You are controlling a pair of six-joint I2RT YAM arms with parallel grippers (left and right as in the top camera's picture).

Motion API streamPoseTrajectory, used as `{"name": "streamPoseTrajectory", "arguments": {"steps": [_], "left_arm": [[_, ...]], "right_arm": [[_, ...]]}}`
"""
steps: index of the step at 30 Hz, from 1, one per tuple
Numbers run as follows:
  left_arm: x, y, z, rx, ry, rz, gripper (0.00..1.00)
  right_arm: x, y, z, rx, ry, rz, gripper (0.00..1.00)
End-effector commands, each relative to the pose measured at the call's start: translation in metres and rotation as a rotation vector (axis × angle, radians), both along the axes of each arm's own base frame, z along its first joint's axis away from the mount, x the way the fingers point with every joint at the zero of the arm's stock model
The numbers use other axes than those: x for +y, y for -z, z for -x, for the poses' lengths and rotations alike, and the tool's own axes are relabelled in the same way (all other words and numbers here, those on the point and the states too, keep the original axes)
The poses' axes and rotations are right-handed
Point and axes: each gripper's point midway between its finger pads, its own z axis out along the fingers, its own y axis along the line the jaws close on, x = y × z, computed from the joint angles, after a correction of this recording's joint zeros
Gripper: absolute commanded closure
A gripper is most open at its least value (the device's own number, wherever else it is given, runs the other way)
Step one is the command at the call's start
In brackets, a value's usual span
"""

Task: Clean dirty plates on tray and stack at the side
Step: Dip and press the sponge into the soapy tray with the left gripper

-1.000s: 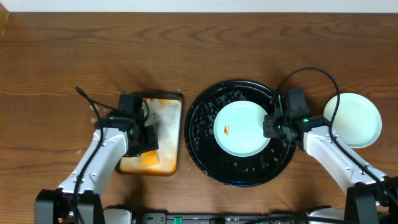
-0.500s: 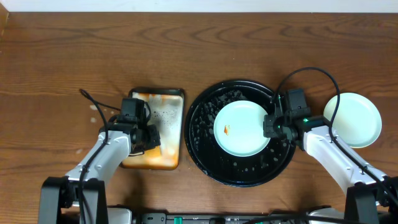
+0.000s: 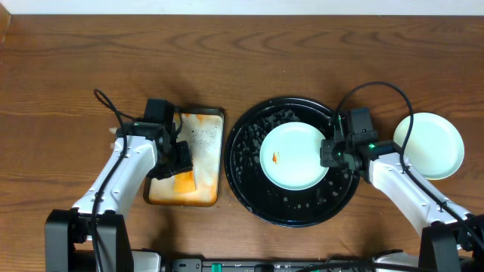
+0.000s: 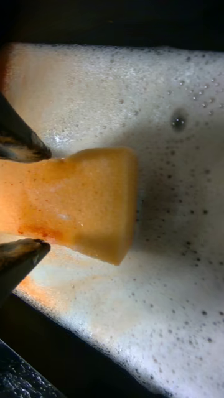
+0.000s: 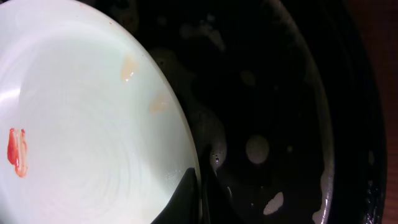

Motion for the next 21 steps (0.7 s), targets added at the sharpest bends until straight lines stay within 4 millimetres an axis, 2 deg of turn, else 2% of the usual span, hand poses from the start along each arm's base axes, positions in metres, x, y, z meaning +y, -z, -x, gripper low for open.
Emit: {"name": "streamPoseTrajectory", "arguments": {"steps": [1,9,11,13,14,17,21], "left_arm": [[0.002,0.011,0.012,0.032,0.007,-0.009,0.56],[0.0,0.053,0.031,0.068,0.019,-0.003,0.52],[-0.006,0.059,0.031,0.075,0.036,0.007,0.63],[-0.01,0.061,0.028,0.061,0.051,0.007,0.81],[-0.011,0.061,0.026,0.054,0.055,0.008,0.86],[-0.015,0.055,0.021,0.042,0.065,0.013,0.92],[-0.016,0.04,0.014,0.043,0.066,0.012,0.92]], "right_arm": [[-0.002,-0.006,-0.007,-0.025,0.001,0.014,0.99],[-0.002,-0.006,-0.007,-0.025,0.001,0.014,0.99],[-0.002,-0.006,-0.007,-0.025,0.001,0.014,0.99],[-0.002,-0.006,-0.007,-0.025,0.001,0.014,0.99],[-0.002,-0.006,-0.007,-0.025,0.001,0.014,0.99],[-0.002,-0.006,-0.007,-0.025,0.001,0.014,0.99],[-0.002,-0.006,-0.007,-0.026,0.001,0.014,0.99]]}}
